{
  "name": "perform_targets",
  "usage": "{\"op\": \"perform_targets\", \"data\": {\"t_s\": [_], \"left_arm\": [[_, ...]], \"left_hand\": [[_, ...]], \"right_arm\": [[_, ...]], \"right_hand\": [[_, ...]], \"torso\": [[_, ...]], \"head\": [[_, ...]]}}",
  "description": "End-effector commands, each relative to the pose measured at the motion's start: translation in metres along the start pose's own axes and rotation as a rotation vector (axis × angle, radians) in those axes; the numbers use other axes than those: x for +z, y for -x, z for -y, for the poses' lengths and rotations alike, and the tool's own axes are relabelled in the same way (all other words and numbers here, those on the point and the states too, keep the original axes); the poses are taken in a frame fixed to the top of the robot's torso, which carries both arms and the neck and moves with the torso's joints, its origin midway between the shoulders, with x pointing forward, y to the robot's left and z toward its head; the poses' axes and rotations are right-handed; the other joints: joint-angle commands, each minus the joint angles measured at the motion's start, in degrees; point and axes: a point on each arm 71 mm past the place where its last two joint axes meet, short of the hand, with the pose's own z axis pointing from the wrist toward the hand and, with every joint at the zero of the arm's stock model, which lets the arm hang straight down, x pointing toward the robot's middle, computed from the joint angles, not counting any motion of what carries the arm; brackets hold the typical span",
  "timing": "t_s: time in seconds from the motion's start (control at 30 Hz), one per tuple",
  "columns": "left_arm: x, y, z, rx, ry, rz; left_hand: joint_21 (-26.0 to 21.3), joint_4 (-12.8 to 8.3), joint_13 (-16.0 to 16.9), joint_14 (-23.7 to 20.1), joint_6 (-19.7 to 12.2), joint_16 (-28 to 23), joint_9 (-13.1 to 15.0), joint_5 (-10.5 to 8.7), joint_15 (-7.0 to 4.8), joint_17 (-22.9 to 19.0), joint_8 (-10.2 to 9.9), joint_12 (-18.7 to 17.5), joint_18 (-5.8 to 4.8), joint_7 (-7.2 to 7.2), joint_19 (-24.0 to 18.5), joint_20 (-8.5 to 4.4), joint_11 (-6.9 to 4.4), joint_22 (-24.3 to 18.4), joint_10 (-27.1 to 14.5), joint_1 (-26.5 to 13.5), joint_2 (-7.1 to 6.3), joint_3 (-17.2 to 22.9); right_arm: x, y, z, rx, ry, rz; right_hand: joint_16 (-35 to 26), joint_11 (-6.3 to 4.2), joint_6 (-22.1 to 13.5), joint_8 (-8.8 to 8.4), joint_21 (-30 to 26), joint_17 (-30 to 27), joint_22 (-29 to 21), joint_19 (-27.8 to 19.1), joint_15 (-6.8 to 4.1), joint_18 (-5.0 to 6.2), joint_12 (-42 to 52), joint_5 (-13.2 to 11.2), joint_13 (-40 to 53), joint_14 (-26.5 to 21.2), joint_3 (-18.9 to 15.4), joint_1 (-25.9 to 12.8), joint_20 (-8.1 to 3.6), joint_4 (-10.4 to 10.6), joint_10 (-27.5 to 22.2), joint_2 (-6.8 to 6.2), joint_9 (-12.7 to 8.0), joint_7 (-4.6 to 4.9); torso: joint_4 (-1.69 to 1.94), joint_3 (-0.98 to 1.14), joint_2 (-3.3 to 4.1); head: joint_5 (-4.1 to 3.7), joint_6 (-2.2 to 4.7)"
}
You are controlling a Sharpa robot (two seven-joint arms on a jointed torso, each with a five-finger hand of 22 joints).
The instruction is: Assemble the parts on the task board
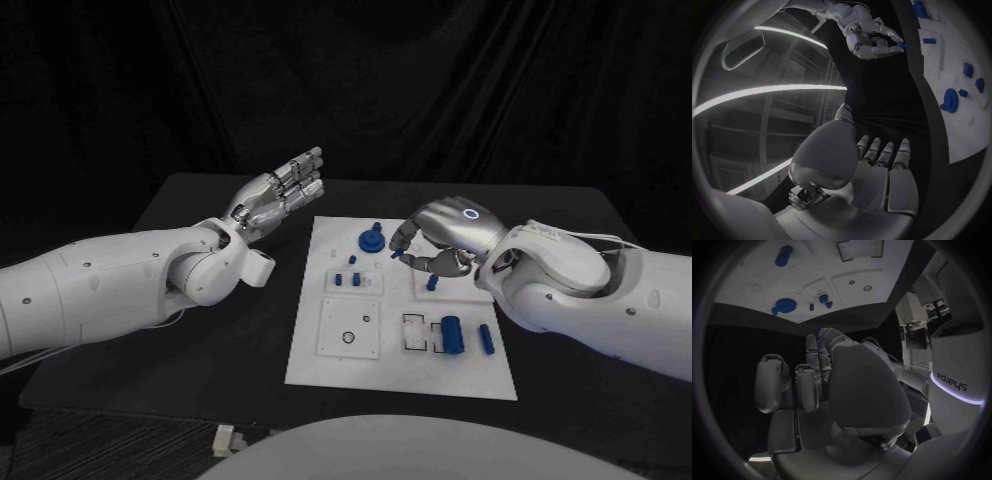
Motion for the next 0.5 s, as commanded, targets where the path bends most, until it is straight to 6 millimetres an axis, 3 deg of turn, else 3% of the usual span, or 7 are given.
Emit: {"op": "perform_targets", "data": {"t_s": [0.03, 0.37, 0.5], "left_arm": [[-0.001, 0.001, 0.002, 0.007, -0.029, 0.025], [-0.005, 0.003, 0.004, 0.007, -0.028, 0.029], [-0.005, 0.003, 0.004, 0.008, -0.031, 0.030]], "left_hand": [[-0.2, -0.2, 0.1, -0.1, 0.4, -0.2, 0.1, 0.52, -0.12, 0.0, 0.2, 0.2, 0.35, -0.01, -0.3, -0.13, -0.01, -0.1, 0.0, 0.2, -0.18, -0.1], [-0.2, -0.2, 0.1, -0.1, 0.4, -0.2, 0.1, 0.88, 0.01, 0.0, 0.2, 0.2, 0.42, 0.03, -0.3, 0.20, -0.03, 0.0, 0.0, 0.6, -0.12, 0.0], [-0.2, -0.2, 0.1, -0.1, 0.4, -0.2, 0.1, 0.89, 0.01, -0.1, 0.2, 0.2, 0.43, 0.03, -0.3, 0.28, -0.05, -0.1, 0.0, 0.6, -0.10, 0.0]], "right_arm": [[0.002, -0.009, -0.009, -0.054, 0.018, -0.034], [0.010, -0.042, -0.030, -0.078, 0.063, -0.147], [0.013, -0.052, -0.037, -0.096, 0.076, -0.189]], "right_hand": [[0.1, 0.09, 0.5, 0.22, 0.1, 6.3, 10.8, 0.1, -0.34, 0.12, 0.2, -0.4, -0.1, 3.9, 0.0, -0.4, -0.20, -0.4, 0.5, 0.22, 0.1, 0.11], [-0.1, 0.12, 0.3, 0.15, -0.3, 6.0, 10.7, -0.1, -0.33, 0.21, 0.1, -0.7, -0.1, 3.8, 0.1, -0.4, -0.22, -0.5, 0.5, 0.27, 0.2, 0.14], [-0.2, 0.14, 0.2, 0.10, -0.5, 5.9, 10.6, -0.2, -0.31, 0.25, 0.1, -0.9, -0.2, 3.7, 0.1, -0.4, -0.22, -0.5, 0.4, 0.34, 0.2, 0.16]], "torso": [[0.03, -0.07, 0.02], [0.19, -0.11, -0.01], [0.09, -0.10, -0.04]], "head": [[0.41, -0.01], [1.30, -0.01], [1.64, -0.01]]}}
